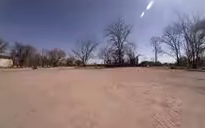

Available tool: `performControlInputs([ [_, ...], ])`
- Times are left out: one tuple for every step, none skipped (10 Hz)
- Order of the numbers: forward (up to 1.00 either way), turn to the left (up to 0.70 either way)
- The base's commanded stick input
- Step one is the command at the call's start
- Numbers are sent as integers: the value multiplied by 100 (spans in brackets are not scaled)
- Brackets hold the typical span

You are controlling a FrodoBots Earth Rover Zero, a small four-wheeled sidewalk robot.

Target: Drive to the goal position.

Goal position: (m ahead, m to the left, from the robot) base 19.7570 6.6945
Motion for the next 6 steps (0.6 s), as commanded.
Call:
performControlInputs([
  [100, 27],
  [100, 27],
  [100, 27],
  [100, 27],
  [100, 27],
  [100, 27],
])
